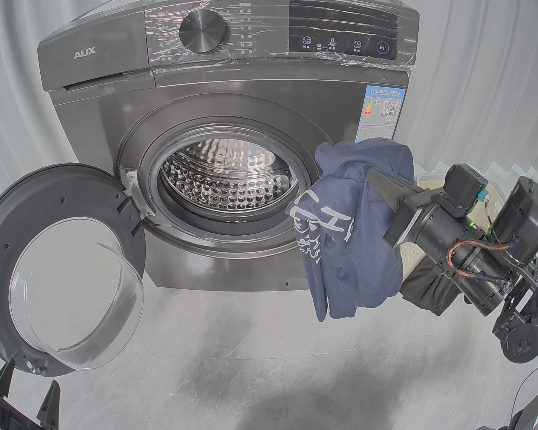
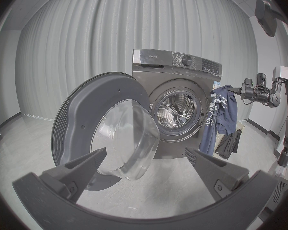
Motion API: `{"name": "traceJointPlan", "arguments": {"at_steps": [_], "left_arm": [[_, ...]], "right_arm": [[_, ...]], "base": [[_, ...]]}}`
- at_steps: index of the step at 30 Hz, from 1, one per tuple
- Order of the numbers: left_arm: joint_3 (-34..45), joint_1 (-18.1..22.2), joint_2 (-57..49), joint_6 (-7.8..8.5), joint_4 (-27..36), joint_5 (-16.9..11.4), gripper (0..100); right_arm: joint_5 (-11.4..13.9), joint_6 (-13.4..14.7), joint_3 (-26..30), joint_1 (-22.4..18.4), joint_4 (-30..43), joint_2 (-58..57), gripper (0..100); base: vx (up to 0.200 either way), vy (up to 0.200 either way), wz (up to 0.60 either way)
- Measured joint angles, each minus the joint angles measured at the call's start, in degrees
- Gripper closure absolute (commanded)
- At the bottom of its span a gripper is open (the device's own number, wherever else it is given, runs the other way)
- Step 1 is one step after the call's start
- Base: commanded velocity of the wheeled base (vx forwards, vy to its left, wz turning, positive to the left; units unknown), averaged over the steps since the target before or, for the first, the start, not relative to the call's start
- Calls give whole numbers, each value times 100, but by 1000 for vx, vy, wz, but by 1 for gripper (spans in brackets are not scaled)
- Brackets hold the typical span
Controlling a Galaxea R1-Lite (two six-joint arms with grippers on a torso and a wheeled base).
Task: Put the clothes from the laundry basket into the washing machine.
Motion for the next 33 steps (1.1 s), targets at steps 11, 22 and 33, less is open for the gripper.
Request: {"name": "traceJointPlan", "arguments": {"at_steps": [11,22,33], "left_arm": [[0,-7,0,-2,0,0,0],[0,-10,0,7,0,0,0],[0,-10,0,7,0,5,0]], "right_arm": [[2,2,11,5,5,0,100],[11,-2,45,33,7,2,100],[11,-9,146,116,-6,4,100]], "base": [[0,18,0],[55,0,0],[55,0,0]]}}
